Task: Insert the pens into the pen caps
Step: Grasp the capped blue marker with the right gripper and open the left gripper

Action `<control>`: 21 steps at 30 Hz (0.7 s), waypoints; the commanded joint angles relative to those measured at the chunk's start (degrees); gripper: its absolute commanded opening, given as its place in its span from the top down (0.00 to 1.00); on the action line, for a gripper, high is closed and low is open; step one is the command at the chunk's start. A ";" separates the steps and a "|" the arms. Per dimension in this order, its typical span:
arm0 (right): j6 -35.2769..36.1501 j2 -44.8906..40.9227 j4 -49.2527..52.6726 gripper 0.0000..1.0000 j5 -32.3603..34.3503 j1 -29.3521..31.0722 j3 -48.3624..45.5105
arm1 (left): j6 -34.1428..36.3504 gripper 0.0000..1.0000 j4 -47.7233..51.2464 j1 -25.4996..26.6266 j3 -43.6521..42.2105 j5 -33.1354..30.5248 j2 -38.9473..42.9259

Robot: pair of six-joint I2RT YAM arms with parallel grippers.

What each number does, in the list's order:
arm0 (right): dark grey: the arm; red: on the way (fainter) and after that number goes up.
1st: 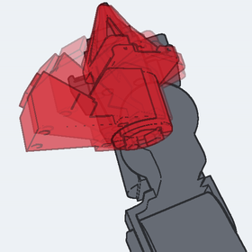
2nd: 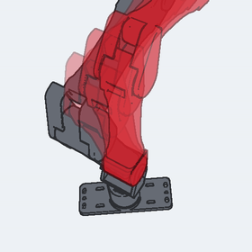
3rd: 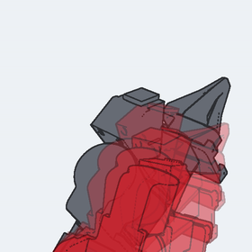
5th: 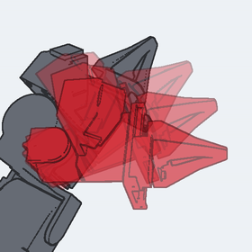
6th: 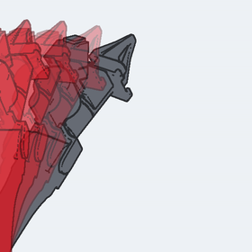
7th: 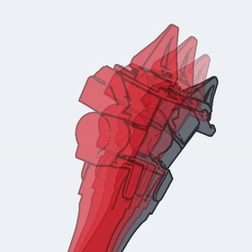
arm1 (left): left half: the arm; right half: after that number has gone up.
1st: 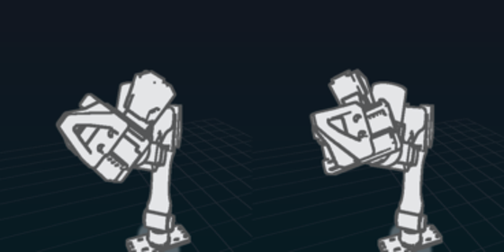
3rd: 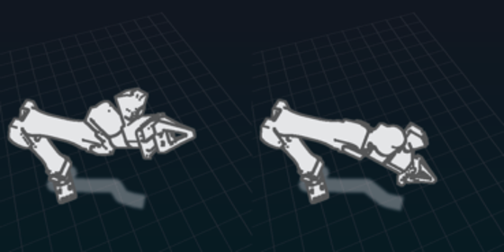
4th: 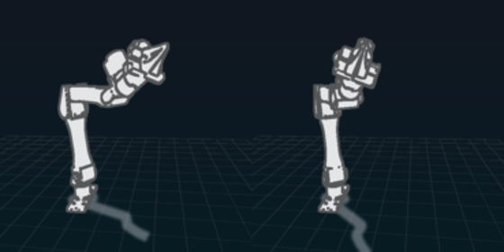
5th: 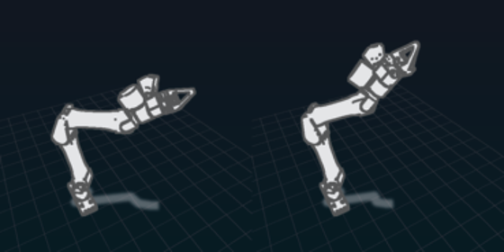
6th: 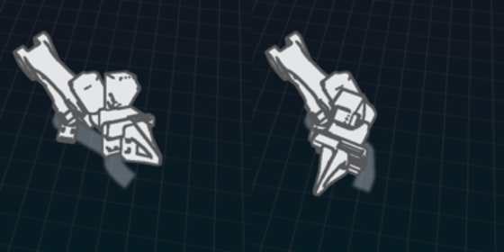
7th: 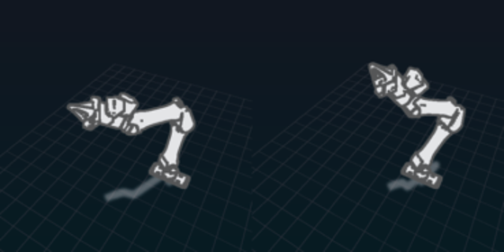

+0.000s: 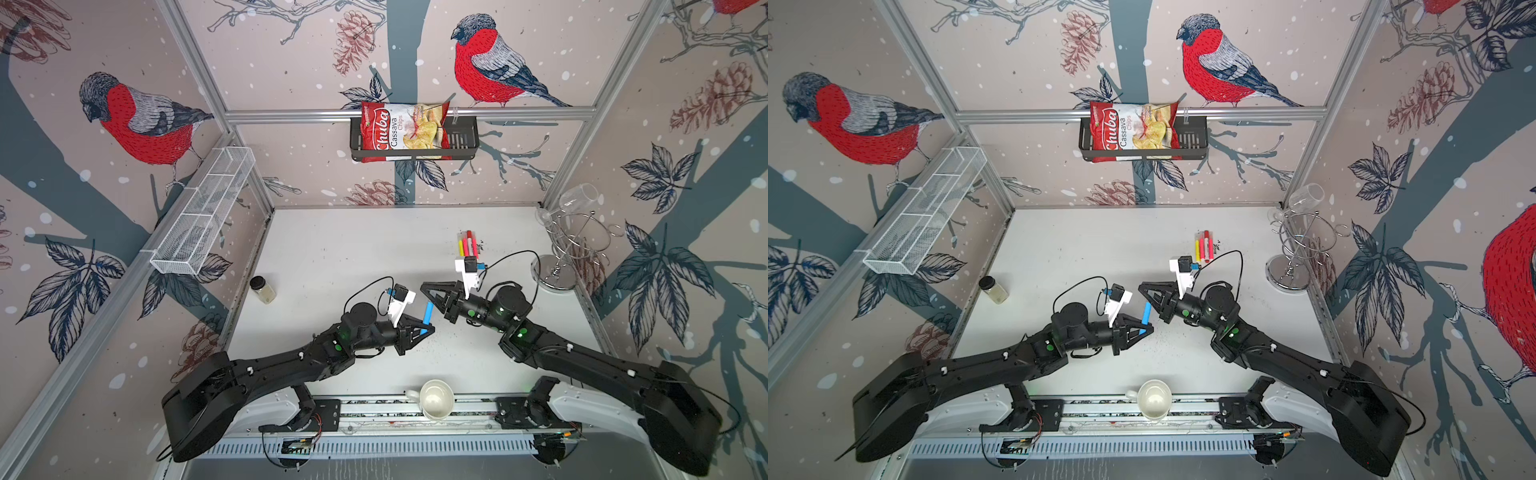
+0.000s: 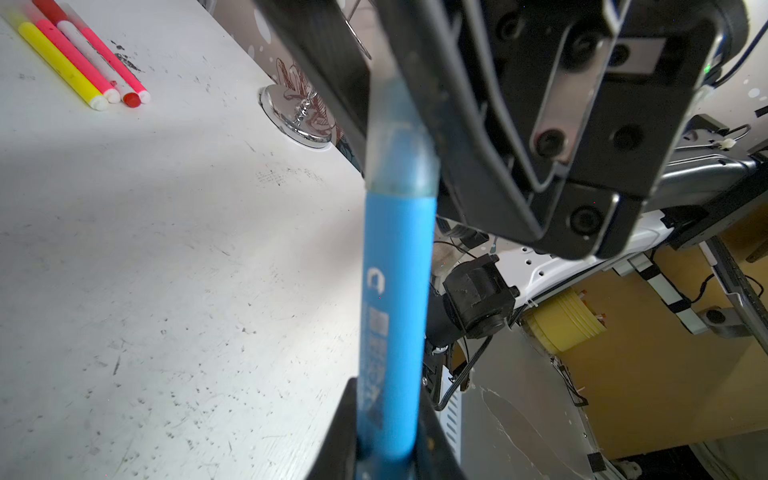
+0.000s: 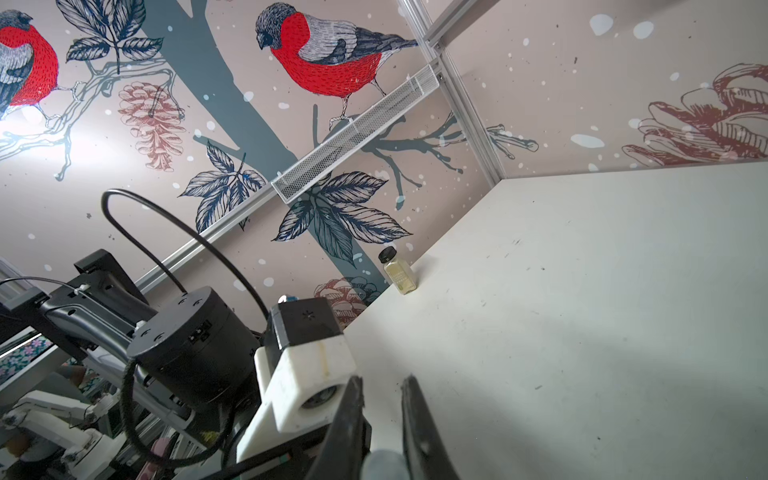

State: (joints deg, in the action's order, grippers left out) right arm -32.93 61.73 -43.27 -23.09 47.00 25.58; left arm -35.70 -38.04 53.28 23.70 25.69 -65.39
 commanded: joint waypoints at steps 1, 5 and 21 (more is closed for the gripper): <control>2.71 -0.12 13.97 1.00 -7.72 0.95 0.55 | -1.03 1.00 -25.67 -1.07 1.48 -7.98 0.97; 5.98 -1.37 20.78 0.83 -5.47 0.68 6.51 | 3.02 1.00 -19.17 -1.10 0.59 -10.39 -0.05; 10.32 -1.69 30.92 0.37 -4.01 -1.58 12.24 | 4.24 1.00 -16.76 -0.98 -5.67 -14.00 0.53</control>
State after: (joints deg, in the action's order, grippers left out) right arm -24.58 58.65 -15.40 -25.58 45.01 36.58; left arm -32.60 -52.03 52.31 17.65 12.86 -64.75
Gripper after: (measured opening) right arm 0.635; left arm 0.180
